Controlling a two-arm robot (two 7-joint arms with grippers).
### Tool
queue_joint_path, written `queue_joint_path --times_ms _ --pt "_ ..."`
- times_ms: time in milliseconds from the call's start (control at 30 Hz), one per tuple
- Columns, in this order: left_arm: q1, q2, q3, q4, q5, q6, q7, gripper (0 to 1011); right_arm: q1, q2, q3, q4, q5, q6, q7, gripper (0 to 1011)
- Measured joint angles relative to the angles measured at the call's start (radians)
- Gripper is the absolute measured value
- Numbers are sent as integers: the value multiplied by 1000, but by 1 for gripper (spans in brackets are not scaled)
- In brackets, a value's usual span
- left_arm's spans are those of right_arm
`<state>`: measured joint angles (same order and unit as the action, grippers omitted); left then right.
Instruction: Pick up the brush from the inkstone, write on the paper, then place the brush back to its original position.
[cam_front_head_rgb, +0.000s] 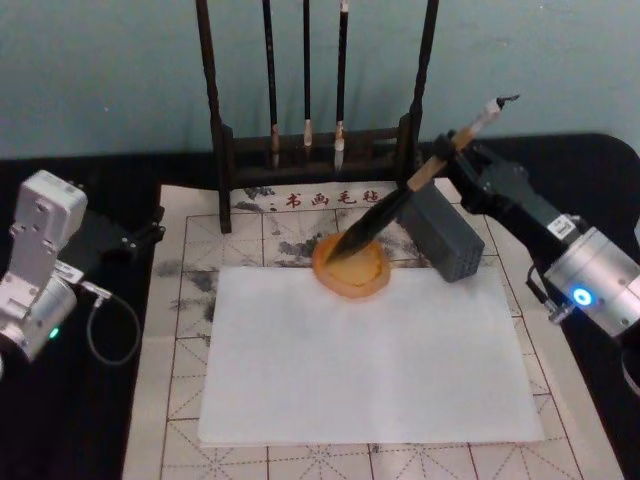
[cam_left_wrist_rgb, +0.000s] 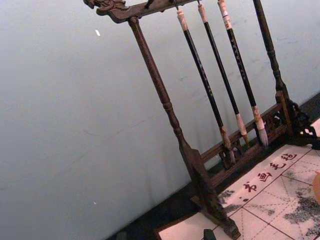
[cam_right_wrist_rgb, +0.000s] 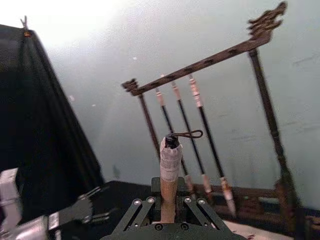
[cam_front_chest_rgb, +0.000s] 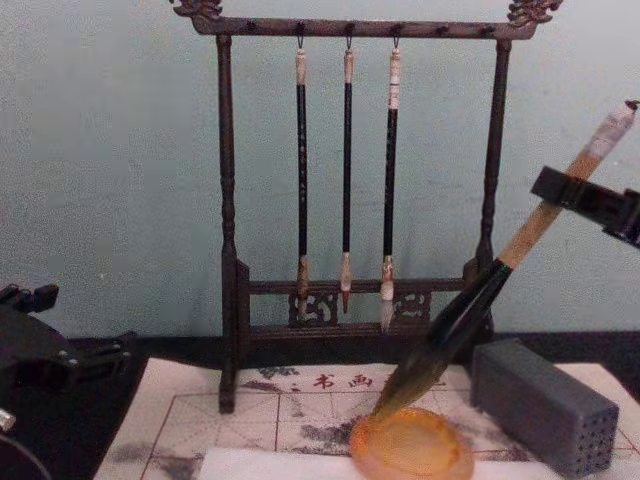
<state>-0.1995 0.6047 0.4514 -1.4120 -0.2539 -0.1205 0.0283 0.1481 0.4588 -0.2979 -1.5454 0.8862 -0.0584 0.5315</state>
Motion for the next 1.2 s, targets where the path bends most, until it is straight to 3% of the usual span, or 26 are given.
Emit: queue_joint_path --times_ms 400,1200 --pt "0 0 0 0 0 0 0 1001 -23 19 -47 -14 -5 -22 45 187" --pt "0 0 0 0 0 0 0 1001 60 -60 -161 106 -142 -115 122 187"
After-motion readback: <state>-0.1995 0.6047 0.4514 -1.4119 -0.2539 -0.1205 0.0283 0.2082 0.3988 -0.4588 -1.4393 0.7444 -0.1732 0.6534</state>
